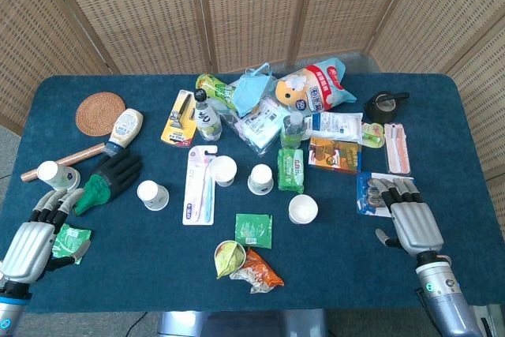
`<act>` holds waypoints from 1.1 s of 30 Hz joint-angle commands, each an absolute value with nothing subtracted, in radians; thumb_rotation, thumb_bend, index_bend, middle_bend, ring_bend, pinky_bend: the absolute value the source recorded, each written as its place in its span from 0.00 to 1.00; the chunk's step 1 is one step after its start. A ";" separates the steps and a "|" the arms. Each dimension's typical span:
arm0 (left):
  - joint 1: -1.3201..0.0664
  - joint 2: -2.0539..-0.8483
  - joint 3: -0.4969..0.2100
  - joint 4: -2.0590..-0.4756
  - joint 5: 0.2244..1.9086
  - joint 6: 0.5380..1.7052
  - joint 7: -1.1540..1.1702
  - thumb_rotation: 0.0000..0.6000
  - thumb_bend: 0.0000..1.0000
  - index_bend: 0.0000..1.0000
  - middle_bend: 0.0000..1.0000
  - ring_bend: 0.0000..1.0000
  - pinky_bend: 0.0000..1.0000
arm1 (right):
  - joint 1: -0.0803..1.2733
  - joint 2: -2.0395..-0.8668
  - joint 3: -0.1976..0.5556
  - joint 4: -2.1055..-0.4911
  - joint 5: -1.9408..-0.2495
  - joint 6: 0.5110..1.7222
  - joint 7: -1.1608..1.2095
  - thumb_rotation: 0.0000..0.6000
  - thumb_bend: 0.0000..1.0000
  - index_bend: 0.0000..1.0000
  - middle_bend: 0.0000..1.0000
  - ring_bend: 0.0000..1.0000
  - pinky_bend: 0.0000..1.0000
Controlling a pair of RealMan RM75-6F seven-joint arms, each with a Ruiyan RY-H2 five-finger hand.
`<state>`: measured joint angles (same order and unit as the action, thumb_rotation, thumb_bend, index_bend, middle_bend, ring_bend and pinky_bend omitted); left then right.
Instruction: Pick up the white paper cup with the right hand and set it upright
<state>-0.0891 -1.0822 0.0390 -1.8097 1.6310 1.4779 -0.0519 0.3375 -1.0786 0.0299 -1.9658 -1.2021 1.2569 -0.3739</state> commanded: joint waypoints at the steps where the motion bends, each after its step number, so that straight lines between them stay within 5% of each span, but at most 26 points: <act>1: -0.093 -1.082 0.039 -1.809 1.627 1.469 -0.055 1.00 0.35 0.00 0.15 0.00 0.07 | 0.337 -1.077 0.033 -1.966 -1.200 1.248 -0.361 1.00 0.30 0.04 0.11 0.00 0.00; 19: -0.107 -1.033 0.038 -1.819 1.673 1.486 -0.124 1.00 0.35 0.00 0.15 0.00 0.07 | 0.390 -1.068 0.034 -2.014 -1.272 1.125 -0.321 1.00 0.30 0.00 0.10 0.00 0.00; 33: -0.137 -1.030 0.032 -1.813 1.681 1.460 -0.161 1.00 0.35 0.00 0.15 0.00 0.07 | 0.587 -1.210 0.121 -2.073 -1.020 1.026 -0.588 1.00 0.30 0.00 0.08 0.00 0.00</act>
<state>-0.1367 -1.0291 0.0323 -1.8147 1.6818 1.4608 -0.1595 0.5553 -1.1850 0.1085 -2.0637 -1.0601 1.0354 -0.5478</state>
